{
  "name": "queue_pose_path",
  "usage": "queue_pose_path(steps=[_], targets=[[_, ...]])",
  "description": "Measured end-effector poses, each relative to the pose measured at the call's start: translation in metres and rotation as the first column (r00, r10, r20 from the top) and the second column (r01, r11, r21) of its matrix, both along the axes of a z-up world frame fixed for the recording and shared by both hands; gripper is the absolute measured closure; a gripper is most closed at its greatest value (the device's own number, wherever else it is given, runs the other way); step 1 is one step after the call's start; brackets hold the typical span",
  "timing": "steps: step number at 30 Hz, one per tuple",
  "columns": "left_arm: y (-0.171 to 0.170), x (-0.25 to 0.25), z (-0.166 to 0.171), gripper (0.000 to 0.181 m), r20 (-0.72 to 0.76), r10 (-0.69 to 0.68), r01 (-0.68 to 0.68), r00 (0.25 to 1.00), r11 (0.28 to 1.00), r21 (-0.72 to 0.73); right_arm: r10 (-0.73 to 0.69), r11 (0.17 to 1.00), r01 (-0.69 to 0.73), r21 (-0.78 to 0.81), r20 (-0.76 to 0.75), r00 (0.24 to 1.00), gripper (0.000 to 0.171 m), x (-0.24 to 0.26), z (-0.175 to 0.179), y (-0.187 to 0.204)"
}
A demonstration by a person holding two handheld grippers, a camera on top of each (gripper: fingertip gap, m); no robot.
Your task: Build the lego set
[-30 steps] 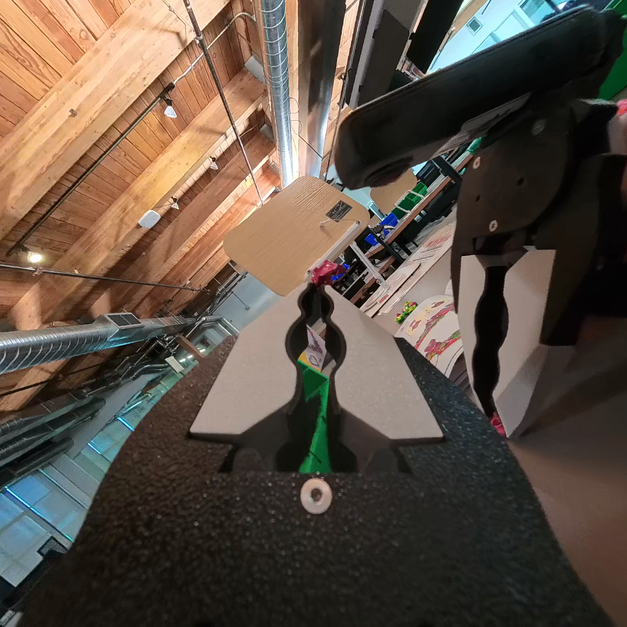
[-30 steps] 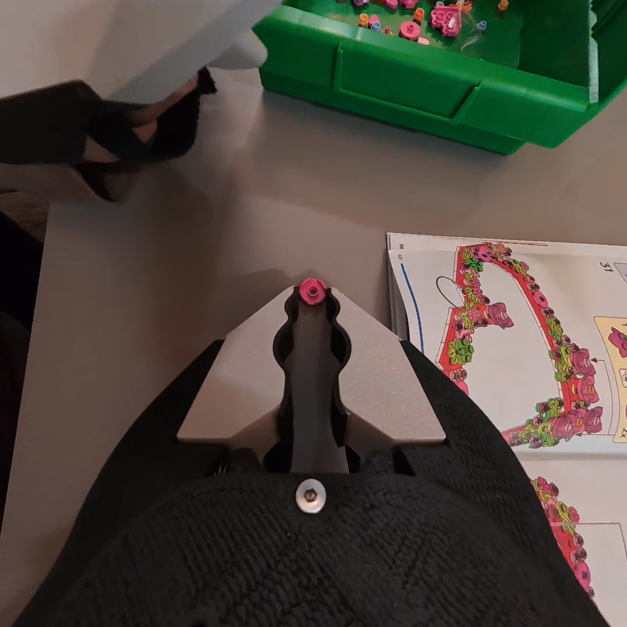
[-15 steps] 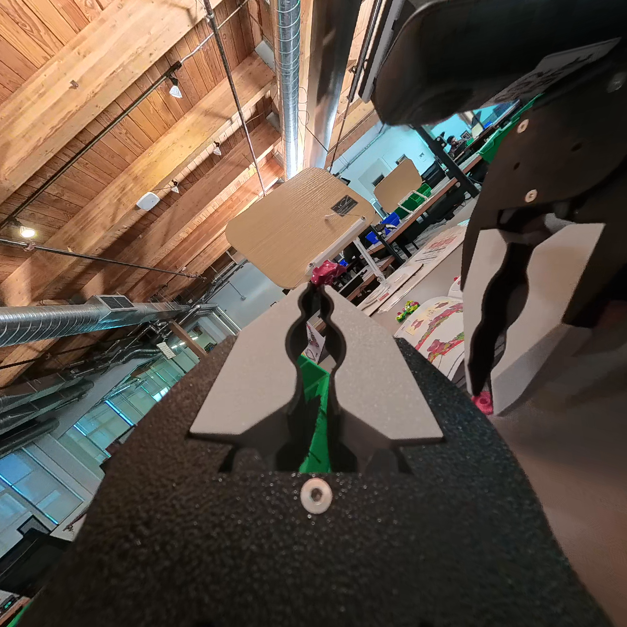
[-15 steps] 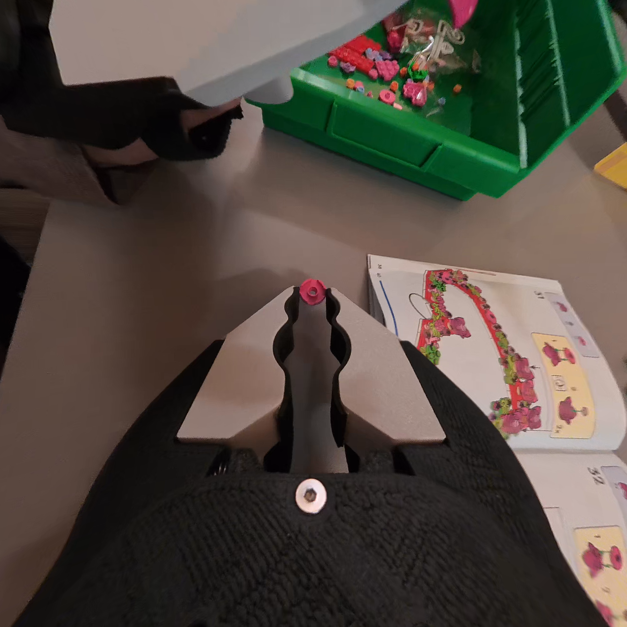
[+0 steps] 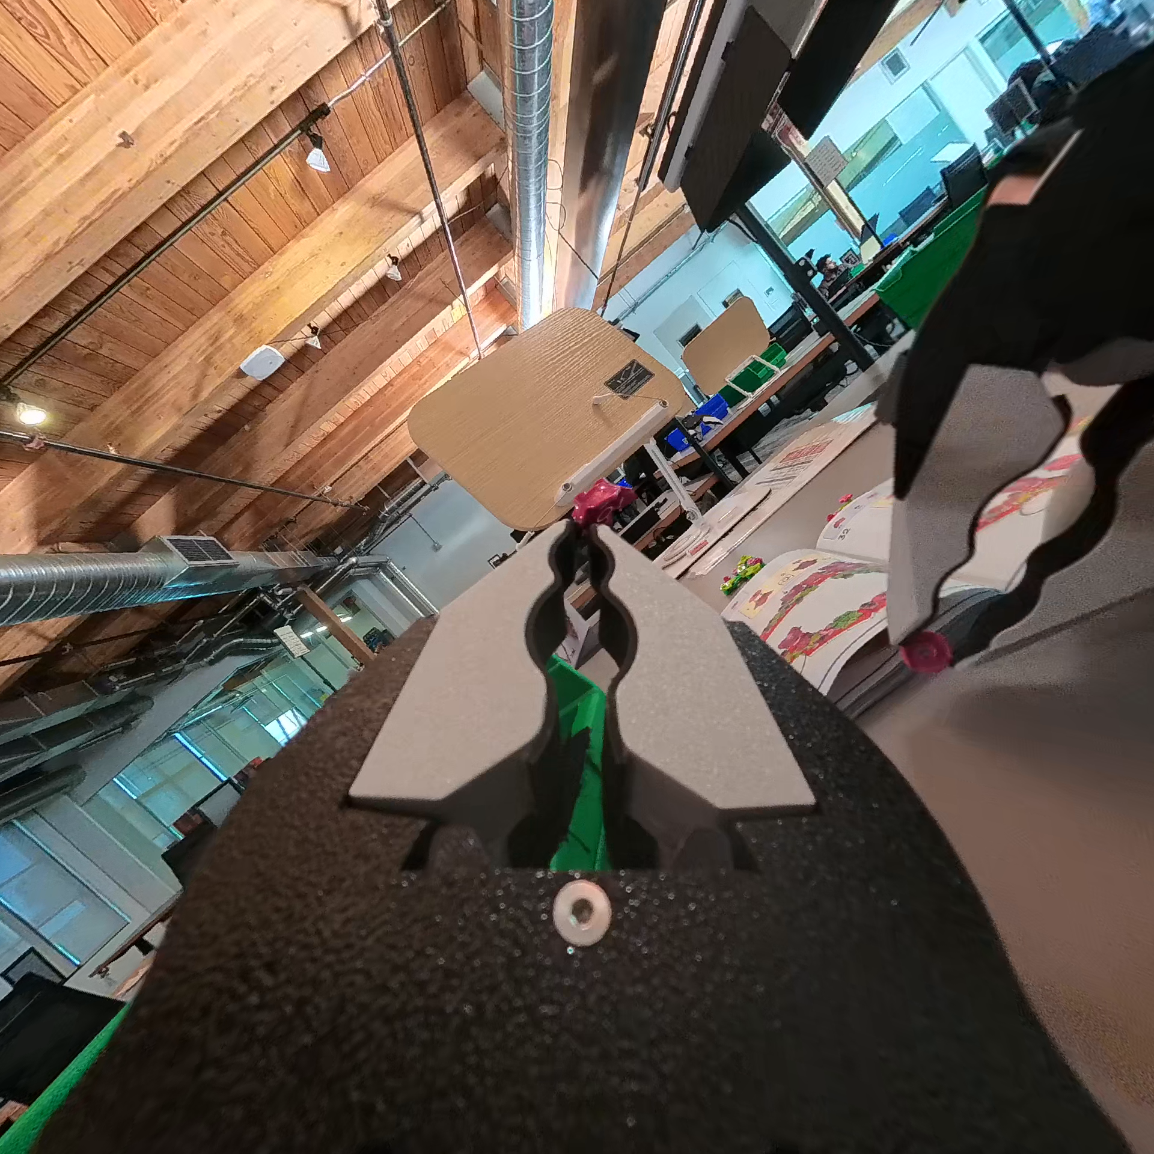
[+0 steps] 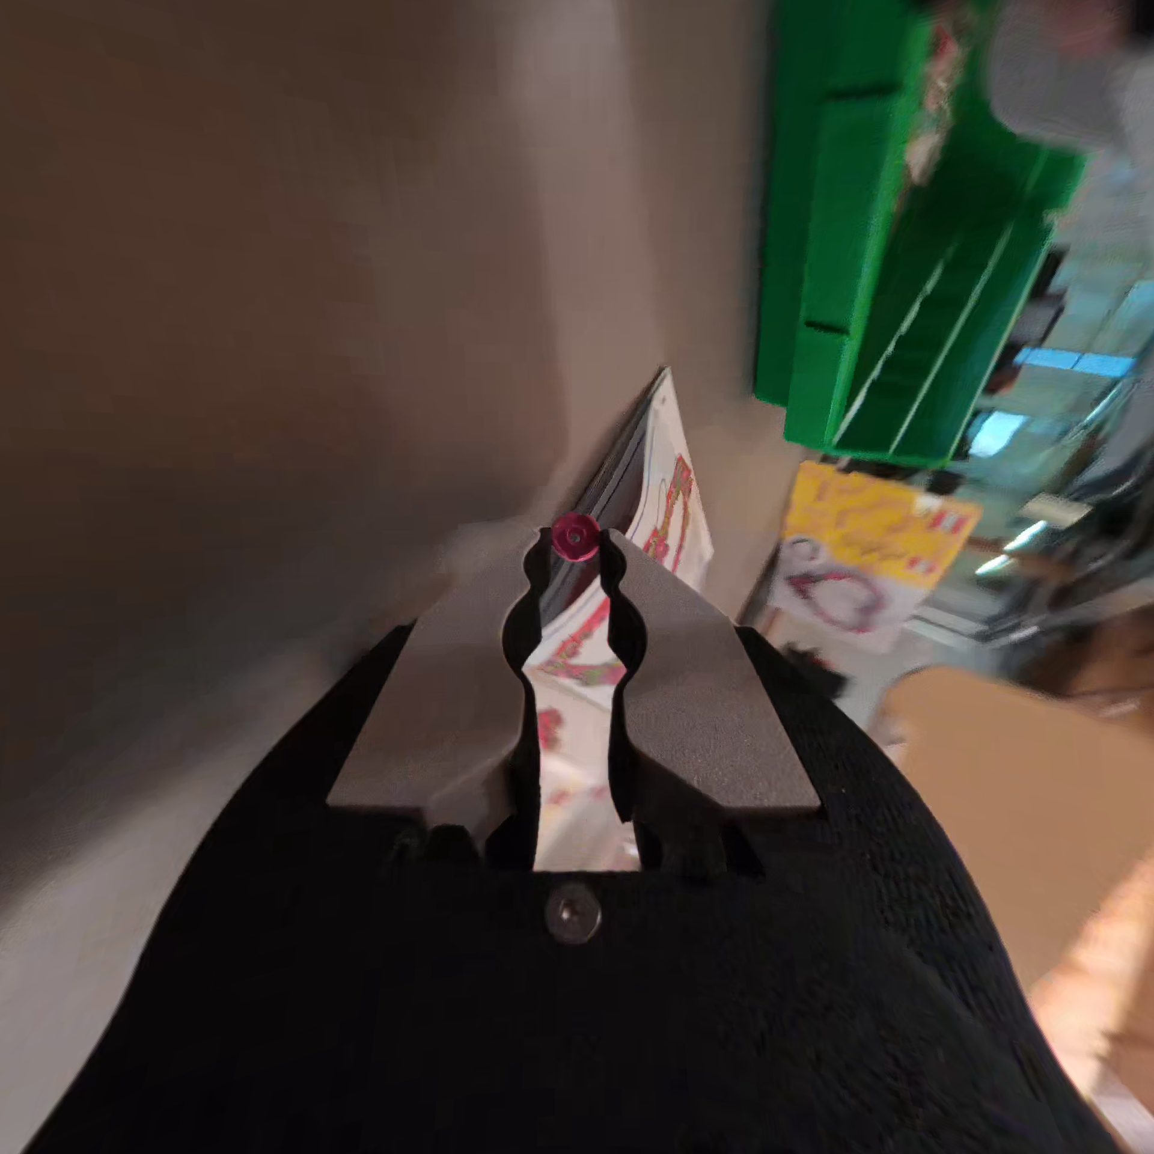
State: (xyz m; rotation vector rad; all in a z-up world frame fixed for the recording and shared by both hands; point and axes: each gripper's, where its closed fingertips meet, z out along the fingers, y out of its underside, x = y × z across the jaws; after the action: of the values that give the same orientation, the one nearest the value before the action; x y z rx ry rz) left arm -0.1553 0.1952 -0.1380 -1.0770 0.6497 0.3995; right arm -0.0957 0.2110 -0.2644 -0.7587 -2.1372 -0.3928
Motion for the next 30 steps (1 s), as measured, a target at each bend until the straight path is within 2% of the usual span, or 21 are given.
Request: queue_pose_path(steps=[3,8,11,17,23,27,30], targets=[[-0.001,0.002,0.000,0.181,0.008,-0.011,0.011,1.000,1.000,-0.003,0.182,0.942,-0.243,0.233,0.256,0.949,0.157,0.007,0.001,-0.002],[-0.001,0.003,0.001,0.181,0.011,-0.021,0.021,1.000,1.000,-0.006,0.359,0.742,-0.587,0.323,0.548,0.755,0.157,0.012,-0.006,-0.018],[-0.002,0.003,0.000,0.180,0.011,-0.024,0.024,1.000,1.000,-0.006,0.405,0.651,-0.695,0.304,0.635,0.658,0.157,0.015,-0.011,-0.026],[-0.003,0.003,0.001,0.180,0.018,-0.034,0.034,0.999,0.999,-0.004,0.504,0.445,-0.849,0.285,0.704,0.501,0.157,0.015,-0.012,-0.045],[-0.004,0.005,0.001,0.181,0.021,-0.041,0.041,0.999,0.999,-0.004,0.554,0.404,-0.896,0.183,0.731,0.399,0.157,0.023,-0.015,-0.055],[-0.004,0.005,0.002,0.181,0.024,-0.046,0.046,0.999,0.999,-0.002,0.574,0.413,-0.896,0.163,0.717,0.395,0.148,0.021,-0.014,-0.059],[-0.005,0.004,0.004,0.181,0.030,-0.048,0.047,0.998,0.999,0.004,0.575,0.452,-0.877,0.163,0.699,0.426,0.134,0.021,-0.012,-0.059]])
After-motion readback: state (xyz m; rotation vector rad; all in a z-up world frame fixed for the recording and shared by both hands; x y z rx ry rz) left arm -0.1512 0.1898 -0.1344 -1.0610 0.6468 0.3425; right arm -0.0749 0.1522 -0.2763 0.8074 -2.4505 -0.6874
